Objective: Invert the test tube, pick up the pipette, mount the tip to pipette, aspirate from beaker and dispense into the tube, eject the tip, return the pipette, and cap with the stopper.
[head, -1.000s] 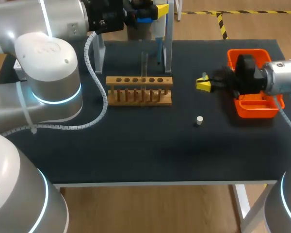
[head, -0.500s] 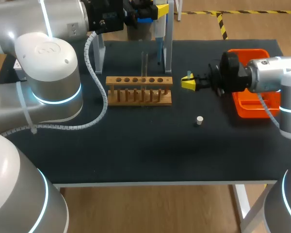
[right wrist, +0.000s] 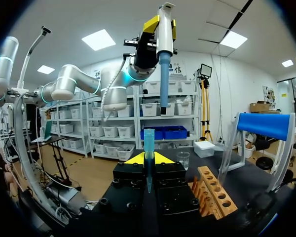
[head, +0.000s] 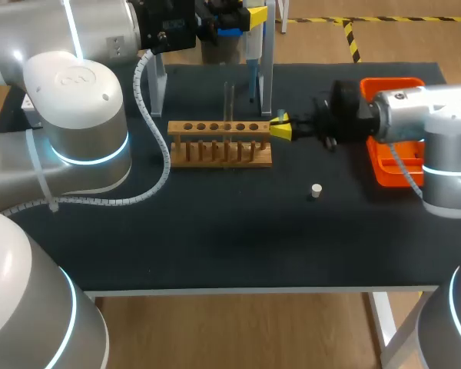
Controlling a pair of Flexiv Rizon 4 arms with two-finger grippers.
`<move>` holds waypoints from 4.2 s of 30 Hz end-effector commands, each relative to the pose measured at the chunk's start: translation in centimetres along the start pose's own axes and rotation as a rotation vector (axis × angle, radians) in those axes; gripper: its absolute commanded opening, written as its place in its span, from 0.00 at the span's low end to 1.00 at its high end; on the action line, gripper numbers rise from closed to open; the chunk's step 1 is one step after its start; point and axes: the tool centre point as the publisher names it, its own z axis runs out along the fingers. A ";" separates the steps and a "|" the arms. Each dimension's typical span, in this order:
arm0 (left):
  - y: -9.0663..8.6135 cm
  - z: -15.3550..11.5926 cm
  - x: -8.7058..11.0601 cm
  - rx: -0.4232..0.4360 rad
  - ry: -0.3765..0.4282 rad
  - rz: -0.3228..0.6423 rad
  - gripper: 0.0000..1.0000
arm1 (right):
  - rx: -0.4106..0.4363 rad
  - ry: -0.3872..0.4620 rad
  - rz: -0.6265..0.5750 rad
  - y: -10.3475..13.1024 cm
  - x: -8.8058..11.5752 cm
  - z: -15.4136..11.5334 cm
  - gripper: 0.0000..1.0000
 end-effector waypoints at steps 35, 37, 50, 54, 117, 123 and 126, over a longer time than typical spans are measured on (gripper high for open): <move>0.0 0.1 0.0 0.000 0.001 -0.001 0.00 | -0.012 0.028 -0.002 0.1 -1.6 4.5 0.00; 0.0 0.1 0.0 0.000 0.001 -0.001 0.00 | -0.011 0.029 -0.002 0.1 -1.6 4.6 0.00; 0.0 0.1 0.0 0.000 0.001 -0.001 0.00 | -0.015 0.033 -0.008 0.8 -1.7 4.7 0.00; 0.0 0.1 0.0 0.000 0.001 -0.001 0.00 | -0.017 0.033 -0.010 1.0 -1.7 4.6 0.00; 0.0 0.1 0.0 0.000 0.001 -0.001 0.00 | -0.018 0.047 -0.027 1.8 -1.6 5.4 0.00; 0.0 0.1 0.0 0.000 0.001 -0.001 0.00 | -0.018 0.050 -0.027 1.8 -1.6 5.5 0.00; 0.0 0.1 0.0 0.000 0.001 -0.001 0.00 | -0.019 0.050 -0.028 1.9 -1.6 5.5 0.00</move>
